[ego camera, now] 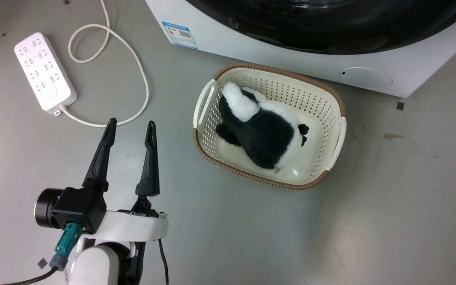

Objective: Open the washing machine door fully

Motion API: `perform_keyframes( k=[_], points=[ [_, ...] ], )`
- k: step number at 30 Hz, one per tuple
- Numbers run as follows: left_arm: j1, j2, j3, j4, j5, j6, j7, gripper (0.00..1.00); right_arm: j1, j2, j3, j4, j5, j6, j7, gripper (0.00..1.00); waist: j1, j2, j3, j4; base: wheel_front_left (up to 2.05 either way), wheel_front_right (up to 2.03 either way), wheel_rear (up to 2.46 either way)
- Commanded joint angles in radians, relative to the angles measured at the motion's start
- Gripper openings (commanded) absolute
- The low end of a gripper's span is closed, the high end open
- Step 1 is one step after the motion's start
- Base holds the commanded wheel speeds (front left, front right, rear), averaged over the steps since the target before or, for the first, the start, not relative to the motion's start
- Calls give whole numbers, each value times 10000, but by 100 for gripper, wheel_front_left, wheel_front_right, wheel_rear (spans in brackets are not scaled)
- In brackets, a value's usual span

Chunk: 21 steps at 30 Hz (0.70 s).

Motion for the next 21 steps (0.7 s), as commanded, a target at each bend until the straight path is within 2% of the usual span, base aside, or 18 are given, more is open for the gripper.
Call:
perform_keyframes(
  k=[1,13,21],
  points=[
    [-184,10,-30,-65,-45,-13,-134,100,-450,49,-188,271,155,-2,326,0,-1,0,82,71,0,0,0],
    [-374,12,-49,-150,-93,-41,-363,100,-836,54,-729,863,874,-3,1773,0,-1,0,287,229,0,0,0],
    [-245,12,-65,-64,-93,-17,-452,100,167,56,-403,984,1563,-4,2347,0,-1,0,-218,134,0,0,0]
  ],
)
